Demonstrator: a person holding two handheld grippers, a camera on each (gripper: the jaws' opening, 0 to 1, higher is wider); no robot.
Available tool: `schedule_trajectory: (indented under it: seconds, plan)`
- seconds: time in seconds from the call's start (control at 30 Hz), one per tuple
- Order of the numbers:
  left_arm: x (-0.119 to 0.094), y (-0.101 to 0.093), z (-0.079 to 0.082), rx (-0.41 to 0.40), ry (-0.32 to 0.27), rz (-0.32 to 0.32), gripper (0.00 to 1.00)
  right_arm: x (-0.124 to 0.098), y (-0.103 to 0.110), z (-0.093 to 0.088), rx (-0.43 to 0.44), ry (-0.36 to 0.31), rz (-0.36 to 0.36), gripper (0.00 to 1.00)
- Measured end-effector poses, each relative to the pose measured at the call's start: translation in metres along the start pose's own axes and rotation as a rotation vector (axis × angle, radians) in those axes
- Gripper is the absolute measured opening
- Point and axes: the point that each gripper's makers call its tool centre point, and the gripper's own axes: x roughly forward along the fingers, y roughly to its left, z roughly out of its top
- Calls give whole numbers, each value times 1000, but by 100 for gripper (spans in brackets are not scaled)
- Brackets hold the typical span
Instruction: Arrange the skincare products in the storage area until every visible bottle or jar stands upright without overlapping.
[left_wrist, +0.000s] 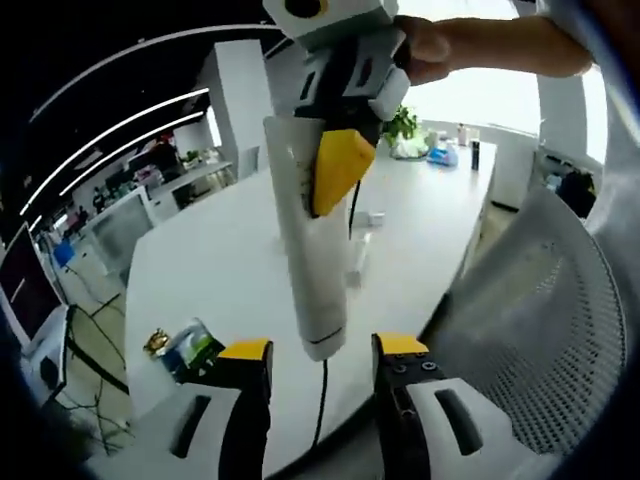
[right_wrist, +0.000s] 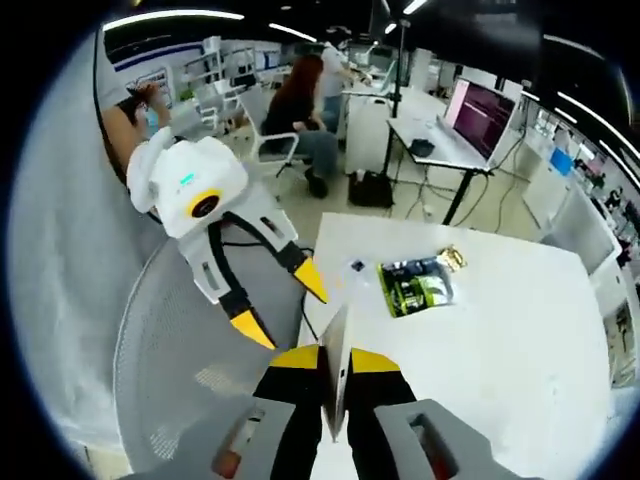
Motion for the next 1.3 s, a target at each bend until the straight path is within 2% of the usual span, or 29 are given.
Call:
schedule_trajectory:
  seconds: [0.1, 0.2, 0.27, 0.37, 0.4, 0.57, 0.67, 0.87, 1.03, 1.2, 1.3]
  plan:
    - [0, -2, -1, 14, 10, -9, 33, 0, -14, 5, 61, -41, -29, 0]
    - [0, -4, -1, 23, 8, -13, 33, -1, -28, 3, 150, -48, -49, 0]
    - [0, -4, -3, 21, 15, -13, 33, -4, -46, -3, 150, -28, -116, 0]
    - [1, -4, -4, 27, 22, -16, 33, -7, -63, -9, 155, -5, -155, 0]
    - [1, -5, -4, 28, 24, -18, 32, -7, -67, -9, 157, -12, -147, 0]
    - [2, -8, -8, 56, 43, -24, 30, 2, -77, -22, 135, 50, -144, 0]
    - [2, -6, -9, 53, 47, -19, 30, 7, -85, -28, 155, 51, -152, 0]
    - [2, -4, -11, 56, 59, -5, 30, 7, -108, -29, 311, -46, -187, 0]
    - [3, -2, -12, 60, 65, 2, 29, -5, -140, -31, 465, -141, -255, 0]
    - [4, 0, -13, 63, 74, 11, 29, -18, -162, -28, 538, -220, -311, 0]
    - [3, 2, -13, 64, 74, 20, 29, -25, -172, -28, 545, -231, -333, 0]
